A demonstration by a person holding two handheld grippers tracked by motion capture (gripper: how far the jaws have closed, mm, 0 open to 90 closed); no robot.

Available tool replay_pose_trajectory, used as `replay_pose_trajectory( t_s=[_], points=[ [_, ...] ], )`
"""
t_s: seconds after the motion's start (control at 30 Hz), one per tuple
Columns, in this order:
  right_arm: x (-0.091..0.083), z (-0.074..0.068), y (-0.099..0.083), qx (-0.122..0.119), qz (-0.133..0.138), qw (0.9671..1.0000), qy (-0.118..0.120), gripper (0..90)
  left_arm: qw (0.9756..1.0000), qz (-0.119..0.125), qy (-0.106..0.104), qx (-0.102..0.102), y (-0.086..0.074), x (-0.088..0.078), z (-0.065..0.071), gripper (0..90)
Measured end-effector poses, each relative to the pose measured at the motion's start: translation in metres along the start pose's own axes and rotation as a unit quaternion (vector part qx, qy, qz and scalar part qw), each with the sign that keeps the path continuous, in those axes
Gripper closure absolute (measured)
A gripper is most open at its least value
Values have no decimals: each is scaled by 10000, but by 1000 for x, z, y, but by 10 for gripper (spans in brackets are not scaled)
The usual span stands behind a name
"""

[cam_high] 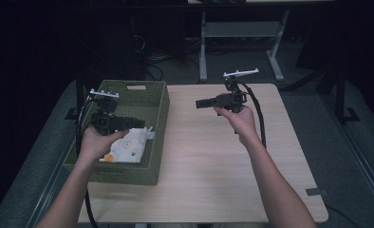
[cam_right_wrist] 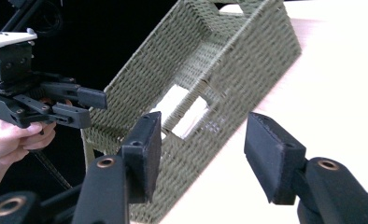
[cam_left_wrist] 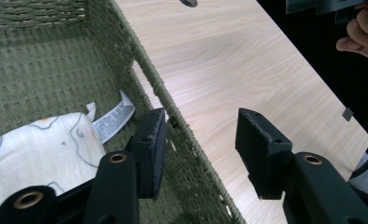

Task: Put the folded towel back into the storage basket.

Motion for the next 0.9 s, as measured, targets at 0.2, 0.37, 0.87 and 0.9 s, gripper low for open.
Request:
replay_pose_trajectory(
  t_s=[0.2,0.37,0.87,0.9],
  points=[
    [-12,6,-4,63,56,10000,-25,418,9999,-18,-93,73,3,9,12,493],
    [-24,13,-10,112,100,9999,-83,405,9998,-16,-156,85,4,16,19,466],
    [-52,35,-35,300,178,9991,-239,377,9990,-21,-394,213,5,35,43,427],
    [-53,37,-36,305,176,9990,-264,376,9989,-16,-413,217,5,37,44,422]
  ],
)
Point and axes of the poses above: each handheld gripper's, and its own axes: x roughly forward along the jaws, y roughly out of its top, z roughly to its right, the point moved 7 cm from there along x, roughly forward along the jaws, and after that the axes turned 5 degrees about -x, right-handed, at the moved point
